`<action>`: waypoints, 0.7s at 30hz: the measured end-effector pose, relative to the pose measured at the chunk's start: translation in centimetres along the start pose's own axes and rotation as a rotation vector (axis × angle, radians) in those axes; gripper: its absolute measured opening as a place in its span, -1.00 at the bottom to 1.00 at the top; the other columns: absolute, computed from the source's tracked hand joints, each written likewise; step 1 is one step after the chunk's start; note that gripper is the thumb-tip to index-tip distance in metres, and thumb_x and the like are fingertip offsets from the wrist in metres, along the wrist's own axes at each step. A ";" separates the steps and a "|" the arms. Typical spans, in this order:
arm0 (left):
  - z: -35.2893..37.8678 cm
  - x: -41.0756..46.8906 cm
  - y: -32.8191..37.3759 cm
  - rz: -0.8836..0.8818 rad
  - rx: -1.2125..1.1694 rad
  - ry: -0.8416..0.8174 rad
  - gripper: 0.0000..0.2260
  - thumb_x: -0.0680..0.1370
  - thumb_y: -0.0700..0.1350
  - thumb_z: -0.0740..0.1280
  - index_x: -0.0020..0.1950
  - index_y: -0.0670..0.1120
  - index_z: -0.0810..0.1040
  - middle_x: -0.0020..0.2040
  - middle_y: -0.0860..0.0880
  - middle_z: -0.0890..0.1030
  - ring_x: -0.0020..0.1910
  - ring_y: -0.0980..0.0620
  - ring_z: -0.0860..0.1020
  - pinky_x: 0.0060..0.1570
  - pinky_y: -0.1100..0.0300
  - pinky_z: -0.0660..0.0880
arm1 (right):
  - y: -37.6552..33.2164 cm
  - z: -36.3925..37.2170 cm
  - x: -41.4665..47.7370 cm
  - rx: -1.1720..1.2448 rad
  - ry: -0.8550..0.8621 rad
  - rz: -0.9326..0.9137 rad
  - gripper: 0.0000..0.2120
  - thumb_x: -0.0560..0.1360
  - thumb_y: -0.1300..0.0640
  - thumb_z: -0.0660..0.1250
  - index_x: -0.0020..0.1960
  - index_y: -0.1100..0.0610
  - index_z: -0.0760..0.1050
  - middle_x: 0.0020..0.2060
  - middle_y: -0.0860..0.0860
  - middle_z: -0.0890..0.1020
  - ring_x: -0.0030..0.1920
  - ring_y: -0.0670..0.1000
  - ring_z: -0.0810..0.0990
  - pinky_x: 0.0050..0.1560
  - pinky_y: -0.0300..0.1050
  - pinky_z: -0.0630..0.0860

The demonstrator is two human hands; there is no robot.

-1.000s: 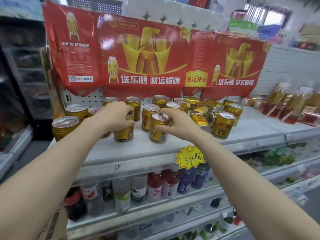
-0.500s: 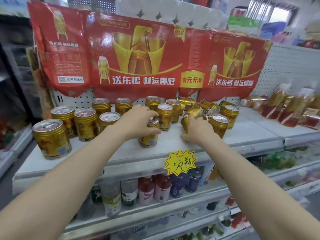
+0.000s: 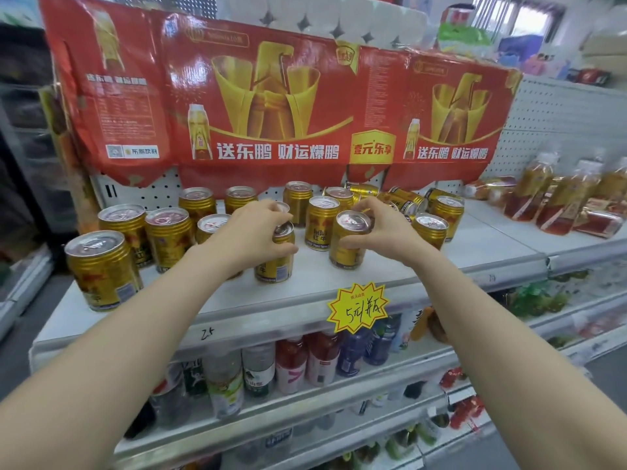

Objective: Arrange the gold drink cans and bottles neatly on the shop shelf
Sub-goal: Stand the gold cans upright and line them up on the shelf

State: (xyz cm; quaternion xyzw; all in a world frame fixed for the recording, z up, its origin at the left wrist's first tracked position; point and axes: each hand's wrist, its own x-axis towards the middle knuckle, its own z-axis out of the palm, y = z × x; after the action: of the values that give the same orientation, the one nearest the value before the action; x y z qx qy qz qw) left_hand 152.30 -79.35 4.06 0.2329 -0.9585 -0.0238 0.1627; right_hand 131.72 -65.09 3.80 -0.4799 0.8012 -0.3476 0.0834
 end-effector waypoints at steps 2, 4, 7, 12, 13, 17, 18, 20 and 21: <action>0.1 -0.2 -0.1 -0.004 -0.009 0.018 -0.40 0.51 0.17 0.39 0.47 -0.06 0.42 0.33 -0.03 0.44 0.27 -0.04 0.43 0.21 0.06 0.43 | 0.0 0.4 -0.1 0.025 -0.001 -0.009 -0.38 0.37 -0.02 0.58 0.33 0.03 0.39 0.13 -0.05 0.55 0.03 -0.04 0.53 -0.15 -0.21 0.46; 0.2 -0.2 0.0 0.001 -0.013 0.031 -0.43 0.50 0.15 0.40 0.45 -0.06 0.45 0.33 -0.01 0.41 0.23 -0.02 0.46 0.17 0.09 0.44 | 0.2 0.6 -0.1 0.022 -0.008 -0.013 -0.38 0.43 -0.02 0.53 0.40 0.04 0.37 0.20 -0.05 0.51 0.08 -0.05 0.48 -0.08 -0.22 0.40; 0.0 0.3 0.3 0.013 0.033 0.039 -0.52 0.49 0.13 0.41 0.36 -0.02 0.53 0.30 0.03 0.41 0.15 0.00 0.48 0.04 0.14 0.45 | 0.5 0.5 -0.2 -0.041 -0.035 -0.040 -0.35 0.46 -0.08 0.49 0.46 0.04 0.34 0.33 -0.01 0.49 0.17 -0.04 0.46 0.04 -0.18 0.38; 0.2 2.0 2.0 0.022 0.083 0.049 -0.51 0.49 0.20 0.38 0.37 0.04 0.51 0.29 0.01 0.45 0.21 -0.04 0.46 0.10 0.00 0.50 | 1.8 -2.8 0.5 -0.087 0.093 -0.132 -0.53 0.59 -0.15 0.28 0.41 0.06 0.44 0.21 -0.02 0.58 0.16 -0.02 0.54 0.09 -0.08 0.47; 0.3 2.6 2.7 0.035 0.072 0.059 -0.50 0.50 0.20 0.37 0.39 0.04 0.49 0.30 0.00 0.45 0.24 -0.05 0.45 0.13 -0.02 0.49 | 2.5 -4.0 1.0 -0.160 0.173 -0.142 -0.58 0.60 -0.11 0.27 0.38 0.07 0.46 0.19 -0.01 0.60 0.18 0.02 0.55 0.13 -0.01 0.50; 1.2 5.3 6.2 0.075 -0.032 0.014 -0.49 0.53 0.15 0.38 0.44 0.04 0.43 0.38 0.00 0.42 0.31 -0.04 0.43 0.24 0.02 0.41 | 6.0 -8.0 2.3 -0.554 0.134 -0.006 -0.51 0.57 -0.20 0.24 0.39 0.05 0.44 0.21 0.10 0.59 0.21 0.18 0.52 0.09 0.02 0.50; 1.6 6.0 7.0 0.080 -0.040 -0.001 -0.49 0.53 0.15 0.37 0.44 0.03 0.43 0.39 0.00 0.42 0.32 -0.04 0.43 0.25 0.03 0.41 | 6.7 -8.6 2.2 -0.589 0.042 0.025 -0.47 0.56 -0.23 0.25 0.40 0.06 0.43 0.22 0.11 0.58 0.20 0.18 0.53 0.03 -0.03 0.49; 2.4 7.1 8.3 0.087 -0.033 -0.018 -0.49 0.53 0.16 0.36 0.44 0.02 0.43 0.38 -0.02 0.44 0.32 -0.04 0.43 0.24 0.04 0.40 | 7.8 -9.0 1.7 -0.543 -0.122 0.044 -0.44 0.54 -0.25 0.29 0.41 0.07 0.42 0.25 0.07 0.56 0.22 0.14 0.53 -0.03 -0.09 0.44; 2.7 7.5 8.9 0.083 -0.026 -0.025 -0.48 0.53 0.17 0.35 0.45 0.01 0.42 0.37 -0.02 0.45 0.32 -0.04 0.43 0.25 0.04 0.40 | 8.2 -9.0 1.6 -0.493 -0.156 0.039 -0.43 0.53 -0.23 0.32 0.41 0.06 0.41 0.27 0.05 0.55 0.23 0.12 0.53 -0.02 -0.10 0.42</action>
State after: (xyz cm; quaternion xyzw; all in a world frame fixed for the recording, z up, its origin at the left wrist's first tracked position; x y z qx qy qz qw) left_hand 141.23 -74.97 4.85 0.1903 -0.9690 -0.0323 0.1544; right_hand 120.81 -59.64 5.60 -0.4955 0.8620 -0.1023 0.0321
